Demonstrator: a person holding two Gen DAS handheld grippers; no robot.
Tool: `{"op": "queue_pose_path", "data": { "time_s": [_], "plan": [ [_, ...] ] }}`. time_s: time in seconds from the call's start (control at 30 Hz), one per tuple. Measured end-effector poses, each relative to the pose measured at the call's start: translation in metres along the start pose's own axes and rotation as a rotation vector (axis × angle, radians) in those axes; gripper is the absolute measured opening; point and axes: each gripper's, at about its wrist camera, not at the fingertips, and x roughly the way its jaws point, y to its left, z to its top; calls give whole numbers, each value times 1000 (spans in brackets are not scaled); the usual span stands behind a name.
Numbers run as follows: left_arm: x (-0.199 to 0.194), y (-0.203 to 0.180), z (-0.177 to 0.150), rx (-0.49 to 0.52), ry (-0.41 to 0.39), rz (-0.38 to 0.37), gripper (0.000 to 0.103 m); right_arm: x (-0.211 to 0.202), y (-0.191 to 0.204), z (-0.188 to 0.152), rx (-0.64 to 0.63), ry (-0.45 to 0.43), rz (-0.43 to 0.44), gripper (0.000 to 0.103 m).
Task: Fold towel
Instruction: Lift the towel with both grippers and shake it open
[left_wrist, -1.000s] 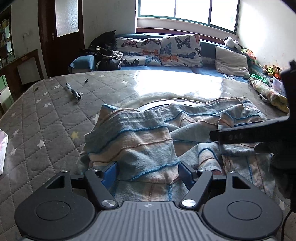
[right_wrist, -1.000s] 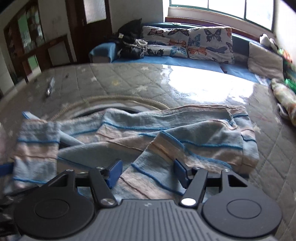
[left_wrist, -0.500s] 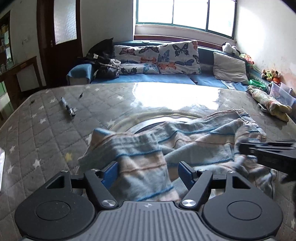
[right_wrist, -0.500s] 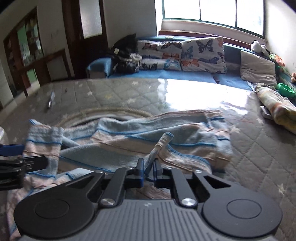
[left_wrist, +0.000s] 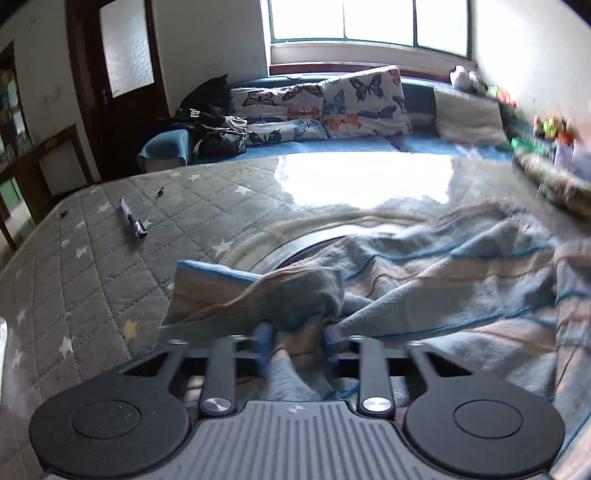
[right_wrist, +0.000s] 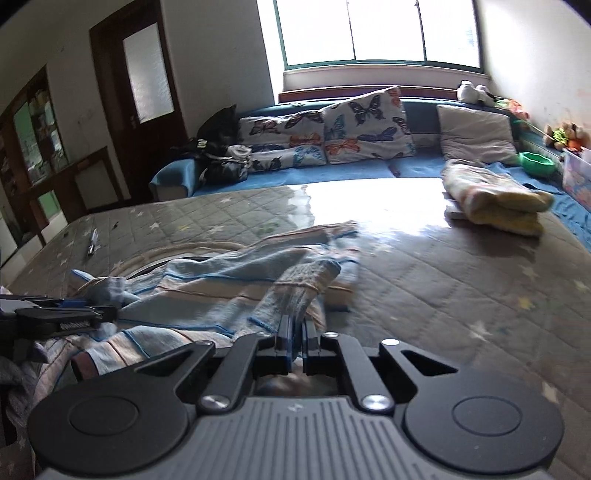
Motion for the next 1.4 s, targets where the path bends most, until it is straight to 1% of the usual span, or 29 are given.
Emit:
{"op": "queue_pose_path", "data": {
  "time_s": [0.03, 0.1, 0.17, 0.3, 0.4, 0.47, 0.57, 0.67, 0.77, 0.8, 0.83, 0.9, 1.0, 1.1, 1.17, 1.2, 1.27, 1.3, 1.4],
  "plan": [
    [-7, 4, 0, -18, -12, -8, 14, -5, -5, -2, 9, -5, -5, 4],
    [-22, 14, 0, -58, -39, -27, 12, -14, -12, -7, 26, -10, -15, 4],
    [-41, 27, 0, -108, -67, -56, 11, -23, -18, -13, 41, -16, -26, 4],
    [-81, 56, -3, -198, -122, -82, 11, -40, -28, -21, 67, -32, -51, 4],
    [-110, 80, -12, -254, -149, -73, 10, -54, -39, -28, 93, -47, -81, 4],
    [-124, 94, -20, -291, -147, -74, 10, -64, -49, -33, 116, -51, -101, 4],
    [-143, 111, -35, -323, -150, -36, 10, -67, -56, -40, 144, -46, -103, 3],
    [-154, 126, -56, -349, -130, 6, 10, -68, -59, -47, 164, -40, -97, 4],
    [-154, 135, -76, -372, -85, 34, 10, -62, -63, -53, 199, -16, -62, 8],
    [-153, 139, -82, -381, -69, 41, 10, -59, -62, -53, 196, -10, -68, 14],
    [-151, 141, -88, -389, -53, 44, 10, -55, -62, -54, 193, -4, -75, 24],
    [-149, 142, -97, -400, -29, 48, 10, -45, -64, -54, 195, 14, -85, 35],
    [-143, 143, -105, -425, -1, 52, 10, -30, -65, -53, 207, 31, -81, 36],
    [-142, 144, -108, -426, 6, 53, 10, -15, -61, -53, 183, 50, -119, 36],
    [-142, 145, -108, -424, 6, 53, 10, -8, -59, -54, 178, 47, -132, 36],
    [-142, 146, -107, -425, 6, 53, 10, -4, -57, -54, 171, 34, -139, 35],
    [-141, 148, -106, -427, 7, 50, 10, -2, -55, -54, 166, 31, -140, 18],
    [-141, 149, -105, -427, 7, 49, 10, -1, -54, -54, 169, 33, -136, 4],
    [-146, 150, -103, -419, -5, 41, 10, -11, -59, -55, 189, 10, -131, 3]
  ]
}}
